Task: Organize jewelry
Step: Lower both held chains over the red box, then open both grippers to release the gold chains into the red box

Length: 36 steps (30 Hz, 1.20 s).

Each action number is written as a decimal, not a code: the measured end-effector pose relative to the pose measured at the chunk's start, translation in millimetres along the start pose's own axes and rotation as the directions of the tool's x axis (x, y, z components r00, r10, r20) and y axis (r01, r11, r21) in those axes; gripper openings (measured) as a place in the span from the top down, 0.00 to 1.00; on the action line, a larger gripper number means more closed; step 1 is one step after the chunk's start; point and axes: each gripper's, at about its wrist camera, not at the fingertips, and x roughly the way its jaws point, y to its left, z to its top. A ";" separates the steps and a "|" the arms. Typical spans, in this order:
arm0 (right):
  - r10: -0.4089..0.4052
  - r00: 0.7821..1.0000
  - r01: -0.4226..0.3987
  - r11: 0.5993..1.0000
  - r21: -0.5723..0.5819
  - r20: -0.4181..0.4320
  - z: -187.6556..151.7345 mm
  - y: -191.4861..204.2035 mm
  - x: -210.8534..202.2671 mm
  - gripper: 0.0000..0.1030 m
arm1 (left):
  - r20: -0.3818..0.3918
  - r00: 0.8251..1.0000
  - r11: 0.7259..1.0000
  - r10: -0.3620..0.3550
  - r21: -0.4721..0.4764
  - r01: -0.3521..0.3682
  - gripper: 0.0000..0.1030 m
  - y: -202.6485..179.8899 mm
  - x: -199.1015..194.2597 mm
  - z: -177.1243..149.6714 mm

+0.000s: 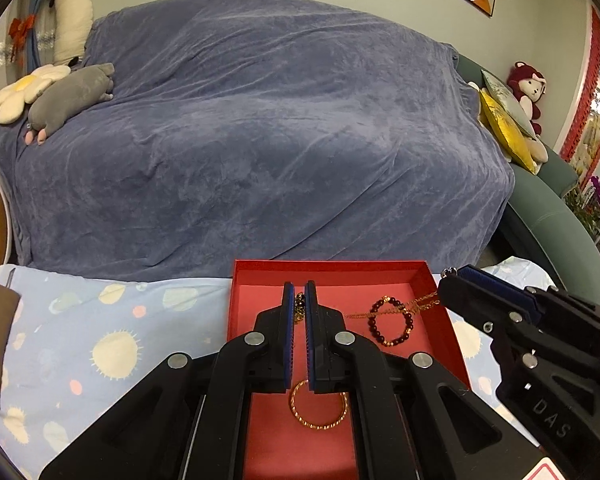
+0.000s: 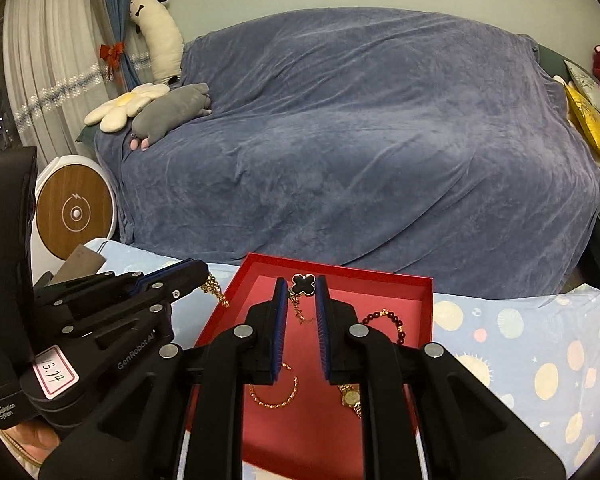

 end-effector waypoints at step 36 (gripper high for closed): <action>-0.016 0.999 0.019 0.998 0.059 -0.049 -158.1 -6.3 -120.0 0.39 | -0.079 0.987 0.990 0.140 0.022 -0.138 0.30 12.4 -99.8 -161.4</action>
